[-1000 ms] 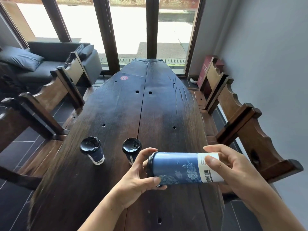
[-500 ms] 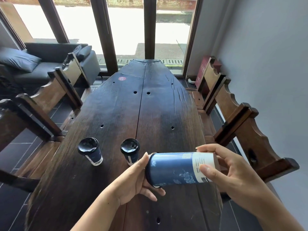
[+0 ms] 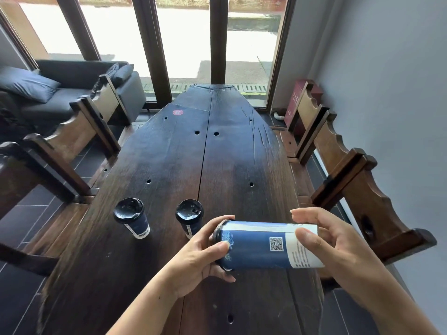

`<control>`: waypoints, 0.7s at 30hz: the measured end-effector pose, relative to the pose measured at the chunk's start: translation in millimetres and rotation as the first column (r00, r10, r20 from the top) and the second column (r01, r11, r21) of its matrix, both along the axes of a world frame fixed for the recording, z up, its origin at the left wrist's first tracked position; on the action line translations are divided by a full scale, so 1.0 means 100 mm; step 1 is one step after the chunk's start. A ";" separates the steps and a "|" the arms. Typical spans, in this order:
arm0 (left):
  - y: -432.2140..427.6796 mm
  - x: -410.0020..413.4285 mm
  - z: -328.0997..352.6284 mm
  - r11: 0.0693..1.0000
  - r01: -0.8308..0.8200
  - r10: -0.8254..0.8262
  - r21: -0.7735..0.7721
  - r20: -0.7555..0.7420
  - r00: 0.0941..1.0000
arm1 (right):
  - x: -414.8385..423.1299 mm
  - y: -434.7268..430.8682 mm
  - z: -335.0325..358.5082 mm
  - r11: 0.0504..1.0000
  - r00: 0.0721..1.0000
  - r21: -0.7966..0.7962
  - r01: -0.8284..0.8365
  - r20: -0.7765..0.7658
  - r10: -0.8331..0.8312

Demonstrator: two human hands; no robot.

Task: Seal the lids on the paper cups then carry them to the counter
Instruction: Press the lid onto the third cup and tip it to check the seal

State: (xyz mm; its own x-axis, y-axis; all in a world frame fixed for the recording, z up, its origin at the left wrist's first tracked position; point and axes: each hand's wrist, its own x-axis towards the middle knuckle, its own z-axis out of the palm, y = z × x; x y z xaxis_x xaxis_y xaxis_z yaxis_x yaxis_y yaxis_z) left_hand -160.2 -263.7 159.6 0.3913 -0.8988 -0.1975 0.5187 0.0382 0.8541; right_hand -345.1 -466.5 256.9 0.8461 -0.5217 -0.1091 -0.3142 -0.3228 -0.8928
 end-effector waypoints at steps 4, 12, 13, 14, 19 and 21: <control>0.02 0.00 -0.02 1.000 -0.005 0.005 -0.020 0.024 1.000 | 0.01 -0.02 -0.04 1.000 1.000 0.017 0.019 -0.007 -0.019; 0.00 0.01 -0.06 0.998 -0.010 0.014 -0.059 0.069 0.998 | 0.01 -0.09 -0.12 1.000 0.998 -0.001 -0.003 -0.059 0.003; 0.00 0.01 -0.06 0.998 -0.010 0.015 -0.069 0.067 0.998 | 0.00 -0.10 -0.14 1.000 0.998 0.006 -0.014 -0.060 0.014; -0.01 0.02 -0.06 0.997 -0.012 0.017 -0.076 0.064 0.998 | 0.00 -0.10 -0.16 1.000 0.998 0.011 -0.020 -0.060 0.021; -0.07 0.09 -0.01 0.993 -0.070 0.071 -0.093 0.011 0.997 | -0.01 -0.09 -0.22 0.997 0.997 0.055 -0.056 -0.044 0.058; -0.10 0.13 0.03 0.989 -0.108 0.106 -0.101 -0.018 0.994 | -0.01 -0.05 -0.26 0.988 0.991 0.098 -0.119 -0.042 0.124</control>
State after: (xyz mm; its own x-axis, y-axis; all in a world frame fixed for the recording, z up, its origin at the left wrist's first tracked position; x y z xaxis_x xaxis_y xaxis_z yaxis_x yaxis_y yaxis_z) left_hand -147.3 -274.1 162.6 0.4845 -0.8675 -0.1123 0.5175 0.1808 0.8364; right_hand -346.5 -471.6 230.8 0.8952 -0.4005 -0.1953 -0.3212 -0.2762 -0.9059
